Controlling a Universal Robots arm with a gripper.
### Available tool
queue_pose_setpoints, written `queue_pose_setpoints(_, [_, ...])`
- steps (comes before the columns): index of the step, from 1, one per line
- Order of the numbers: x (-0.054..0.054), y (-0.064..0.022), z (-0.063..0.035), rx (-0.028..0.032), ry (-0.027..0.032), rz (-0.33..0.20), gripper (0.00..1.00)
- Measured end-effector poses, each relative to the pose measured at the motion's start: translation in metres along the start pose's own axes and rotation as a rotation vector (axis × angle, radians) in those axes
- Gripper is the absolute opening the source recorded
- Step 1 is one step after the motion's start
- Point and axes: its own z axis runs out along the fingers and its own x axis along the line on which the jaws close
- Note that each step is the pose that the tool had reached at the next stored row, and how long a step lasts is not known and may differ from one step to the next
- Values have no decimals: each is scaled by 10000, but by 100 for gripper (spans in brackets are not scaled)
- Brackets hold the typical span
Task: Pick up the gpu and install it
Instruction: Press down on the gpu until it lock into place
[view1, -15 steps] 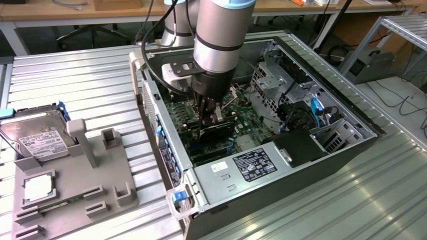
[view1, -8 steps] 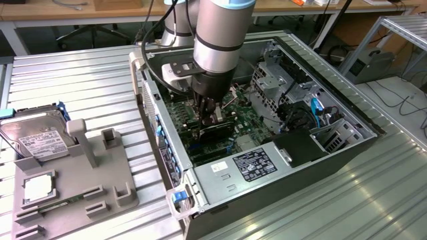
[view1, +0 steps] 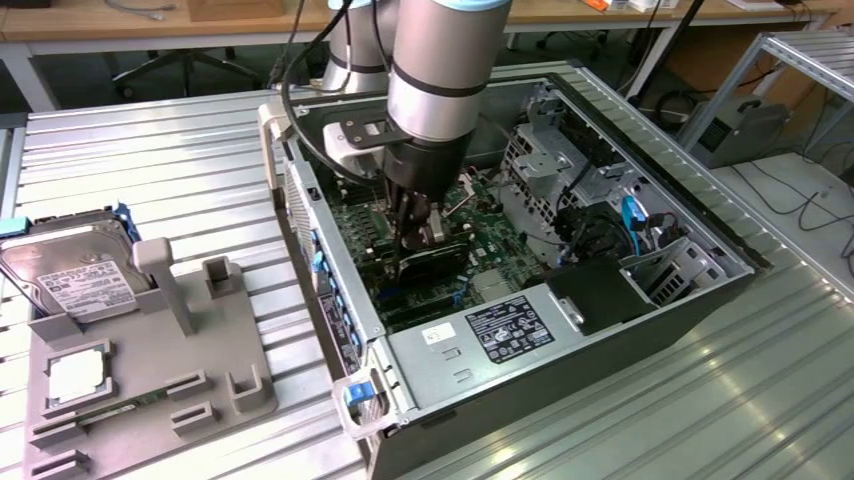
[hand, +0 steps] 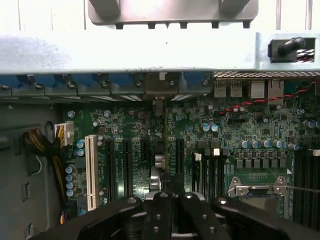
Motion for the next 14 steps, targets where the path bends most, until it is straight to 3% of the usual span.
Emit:
queue_pose_setpoints(5, [-3, 1, -101, 0, 26, 1, 11])
queue_pose_setpoints(7, [-6, 3, -204, 0, 47, 1, 11])
queue_pose_setpoints(14, [-9, 6, -414, 0, 70, 2, 11])
